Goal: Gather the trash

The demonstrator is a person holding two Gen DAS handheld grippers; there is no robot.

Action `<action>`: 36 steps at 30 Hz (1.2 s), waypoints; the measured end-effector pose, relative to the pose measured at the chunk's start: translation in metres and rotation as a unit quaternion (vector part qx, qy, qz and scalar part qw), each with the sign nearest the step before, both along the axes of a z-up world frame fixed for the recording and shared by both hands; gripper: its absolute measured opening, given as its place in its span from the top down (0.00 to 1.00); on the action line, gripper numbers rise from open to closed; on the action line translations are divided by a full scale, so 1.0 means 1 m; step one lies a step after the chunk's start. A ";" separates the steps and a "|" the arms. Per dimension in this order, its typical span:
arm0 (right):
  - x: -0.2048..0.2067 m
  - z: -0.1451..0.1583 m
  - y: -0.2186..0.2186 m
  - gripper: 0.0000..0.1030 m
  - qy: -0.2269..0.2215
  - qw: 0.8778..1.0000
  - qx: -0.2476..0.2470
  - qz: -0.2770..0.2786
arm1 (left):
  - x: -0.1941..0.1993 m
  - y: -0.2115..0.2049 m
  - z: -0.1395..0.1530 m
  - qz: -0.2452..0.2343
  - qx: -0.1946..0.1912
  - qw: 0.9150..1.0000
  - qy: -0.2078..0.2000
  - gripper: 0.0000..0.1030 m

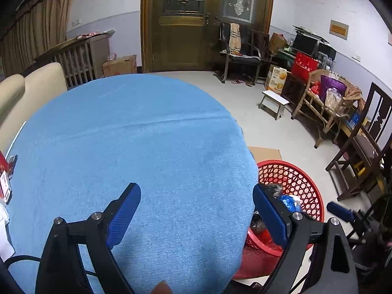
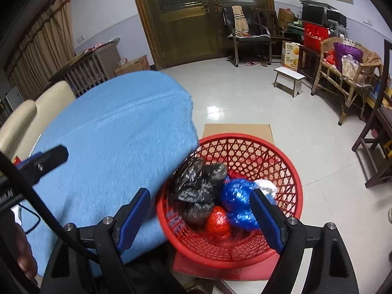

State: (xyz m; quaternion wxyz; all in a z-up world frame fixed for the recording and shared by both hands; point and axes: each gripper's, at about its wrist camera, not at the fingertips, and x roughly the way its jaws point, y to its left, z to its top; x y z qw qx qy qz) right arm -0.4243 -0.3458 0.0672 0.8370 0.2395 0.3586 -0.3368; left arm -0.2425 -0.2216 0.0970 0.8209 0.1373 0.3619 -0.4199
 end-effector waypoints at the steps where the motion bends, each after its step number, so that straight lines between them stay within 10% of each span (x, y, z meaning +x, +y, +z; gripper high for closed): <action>1: 0.002 -0.002 0.004 0.17 0.004 1.000 0.001 0.001 | 0.002 0.002 -0.001 0.001 -0.002 1.000 0.005 0.10; 36: 0.007 -0.004 0.019 0.17 0.011 1.000 -0.012 -0.006 | -0.001 0.003 -0.006 0.009 0.020 1.000 -0.014 0.10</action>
